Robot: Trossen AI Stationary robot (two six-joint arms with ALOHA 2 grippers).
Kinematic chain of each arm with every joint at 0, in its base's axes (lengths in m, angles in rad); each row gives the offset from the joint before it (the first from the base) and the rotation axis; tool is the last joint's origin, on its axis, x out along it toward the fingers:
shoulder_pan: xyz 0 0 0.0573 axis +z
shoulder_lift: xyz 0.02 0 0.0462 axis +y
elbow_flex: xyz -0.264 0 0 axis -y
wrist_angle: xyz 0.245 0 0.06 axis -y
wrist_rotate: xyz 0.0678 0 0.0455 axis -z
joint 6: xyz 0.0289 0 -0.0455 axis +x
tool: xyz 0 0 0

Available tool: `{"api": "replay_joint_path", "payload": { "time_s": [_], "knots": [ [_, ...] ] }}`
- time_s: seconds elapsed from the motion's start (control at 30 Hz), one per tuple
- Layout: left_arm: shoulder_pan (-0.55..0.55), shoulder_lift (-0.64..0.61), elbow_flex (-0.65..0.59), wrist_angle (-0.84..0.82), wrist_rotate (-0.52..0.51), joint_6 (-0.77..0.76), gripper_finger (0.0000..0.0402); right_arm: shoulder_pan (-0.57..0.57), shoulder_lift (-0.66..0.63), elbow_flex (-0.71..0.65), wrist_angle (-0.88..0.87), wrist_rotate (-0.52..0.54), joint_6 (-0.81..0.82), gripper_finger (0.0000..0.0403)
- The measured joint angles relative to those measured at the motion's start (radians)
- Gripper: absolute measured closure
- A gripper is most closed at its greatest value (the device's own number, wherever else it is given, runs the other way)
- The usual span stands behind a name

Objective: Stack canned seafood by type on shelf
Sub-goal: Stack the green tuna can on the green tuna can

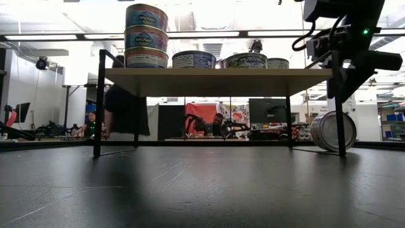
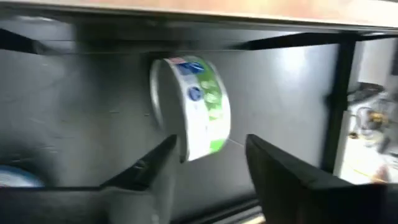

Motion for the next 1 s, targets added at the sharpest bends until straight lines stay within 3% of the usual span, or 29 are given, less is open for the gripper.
{"api": "replay_joint_path", "payload": {
  "time_s": [0.13,0.3,0.6,1.0],
  "knots": [
    [-0.001,0.000,0.000,0.000,-0.001,0.013,0.0240,0.000,0.000,-0.003,0.023,-0.019,0.018,0.0179],
    [-0.004,0.000,0.000,0.000,-0.001,0.019,0.0240,0.000,0.000,-0.026,0.050,-0.019,0.022,0.0149],
    [-0.004,0.000,0.000,0.000,0.006,0.019,0.0240,-0.015,-0.002,-0.074,0.148,-0.017,-0.002,0.0153],
    [-0.004,0.000,0.000,0.000,0.012,0.019,0.0240,-0.088,-0.001,-0.074,0.151,-0.019,-0.024,0.0144]
  ]
}}
